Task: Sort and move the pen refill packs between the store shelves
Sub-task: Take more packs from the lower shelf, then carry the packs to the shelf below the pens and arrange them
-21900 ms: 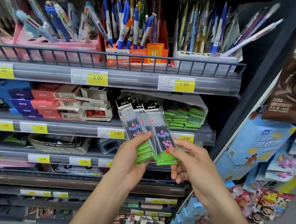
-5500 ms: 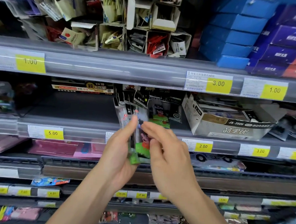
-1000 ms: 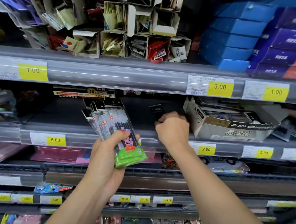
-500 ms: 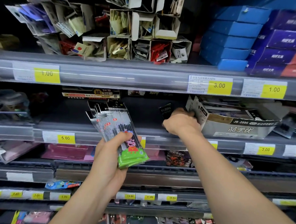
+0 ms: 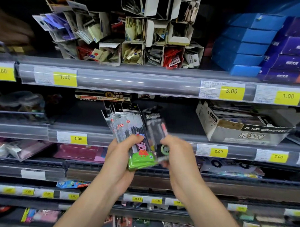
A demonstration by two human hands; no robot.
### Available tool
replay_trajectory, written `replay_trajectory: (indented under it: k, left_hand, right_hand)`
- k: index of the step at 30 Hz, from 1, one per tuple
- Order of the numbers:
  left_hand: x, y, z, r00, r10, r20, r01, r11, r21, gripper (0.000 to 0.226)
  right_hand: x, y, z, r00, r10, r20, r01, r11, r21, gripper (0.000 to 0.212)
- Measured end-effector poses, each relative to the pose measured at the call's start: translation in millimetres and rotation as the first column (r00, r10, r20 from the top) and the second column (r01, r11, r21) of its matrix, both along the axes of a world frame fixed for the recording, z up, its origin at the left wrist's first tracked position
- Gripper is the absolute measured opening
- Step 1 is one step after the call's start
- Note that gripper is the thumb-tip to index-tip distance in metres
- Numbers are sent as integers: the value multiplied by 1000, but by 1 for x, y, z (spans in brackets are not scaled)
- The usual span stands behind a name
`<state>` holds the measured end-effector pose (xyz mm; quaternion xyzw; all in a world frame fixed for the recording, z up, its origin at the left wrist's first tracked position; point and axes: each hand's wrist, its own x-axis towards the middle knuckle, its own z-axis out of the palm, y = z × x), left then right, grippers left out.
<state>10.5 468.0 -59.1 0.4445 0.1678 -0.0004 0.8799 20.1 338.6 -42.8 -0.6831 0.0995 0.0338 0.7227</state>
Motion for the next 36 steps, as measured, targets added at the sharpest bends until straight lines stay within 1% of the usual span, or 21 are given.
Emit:
replay_trajectory:
  k: [2, 3, 8, 10, 11, 12, 13, 14, 15, 16, 17, 19, 20, 21, 23, 25, 27, 29, 31, 33, 36]
  left_hand:
    - [-3, -9, 0, 1000, -20, 9, 20, 1000, 24, 50]
    - [-7, -13, -2, 999, -47, 18, 46, 998, 37, 48]
    - [-36, -37, -10, 970, -243, 23, 242, 970, 29, 54]
    - [-42, -53, -9, 955, -297, 1, 296, 954, 55, 42]
    - [-43, -58, -8, 933, -358, 15, 356, 931, 80, 34]
    - [-50, -64, -8, 917, -396, 39, 392, 916, 80, 27]
    - [-56, -74, -1, 895, -443, 45, 444, 896, -8, 28]
    - [-56, -88, 7, 893, -450, 14, 448, 886, -116, 34]
    - [-60, -108, 18, 864, -503, -5, 500, 860, -102, 40]
    - [-62, -131, 30, 838, -546, -9, 545, 837, -50, 47]
    - [-67, -152, 42, 841, -539, -47, 534, 841, -89, 51]
    - [-83, -188, 68, 794, -607, 10, 606, 790, -93, 43]
    - [-93, -207, 78, 775, -631, 37, 632, 771, -83, 37]
    - [-95, -229, 91, 754, -656, 38, 657, 749, -84, 33]
    - [-109, -269, 110, 728, -685, 29, 685, 724, -87, 29]
    - [-123, -311, 129, 720, -694, 27, 693, 716, -80, 30]
    - [-142, -349, 147, 731, -681, 32, 682, 729, -60, 29]
    - [-157, -382, 159, 754, -657, 8, 657, 753, -43, 45]
    - [-164, -407, 169, 762, -648, -14, 645, 761, -67, 63]
    - [-167, -428, 175, 754, -656, -24, 652, 753, -92, 69]
    - [-158, -451, 180, 700, -714, -25, 701, 693, -170, 70]
  right_hand:
    - [-22, -6, -8, 996, 91, -19, -91, 995, -37, 18]
    - [-32, -11, -10, 995, 102, -1, -101, 992, -73, 18]
    - [-66, -38, -12, 992, 61, 111, -43, 987, -154, 16]
    - [-78, -53, -10, 989, -3, 146, 22, 991, -129, 10]
    - [-83, -63, -7, 986, -37, 161, 56, 991, -119, 7]
    - [-89, -74, -3, 982, -68, 177, 92, 987, -129, 11]
    - [-95, -87, 2, 976, -111, 190, 138, 981, -138, 15]
    - [-101, -103, 7, 966, -162, 203, 192, 972, -139, 14]
    - [-108, -119, 14, 955, -212, 207, 243, 960, -139, 8]
    - [-116, -137, 23, 944, -257, 207, 289, 948, -138, 8]
    - [-124, -155, 32, 930, -302, 208, 333, 934, -131, 15]
    - [-144, -193, 57, 899, -390, 201, 409, 910, -66, 26]
    - [-154, -211, 72, 888, -418, 194, 429, 903, -18, 28]
    - [-165, -228, 86, 879, -439, 184, 443, 896, 22, 28]
    - [-187, -262, 109, 859, -483, 168, 484, 874, 36, 30]
    - [-209, -294, 130, 839, -517, 167, 519, 854, 37, 24]
    - [-229, -322, 147, 825, -533, 189, 540, 841, 17, 11]
    - [-245, -347, 161, 815, -541, 209, 554, 833, -4, 7]
    - [-253, -369, 171, 812, -545, 210, 556, 831, 7, 10]
    - [-254, -389, 177, 815, -544, 198, 552, 834, 18, 11]
    - [-244, -418, 183, 833, -527, 172, 517, 850, 101, 12]
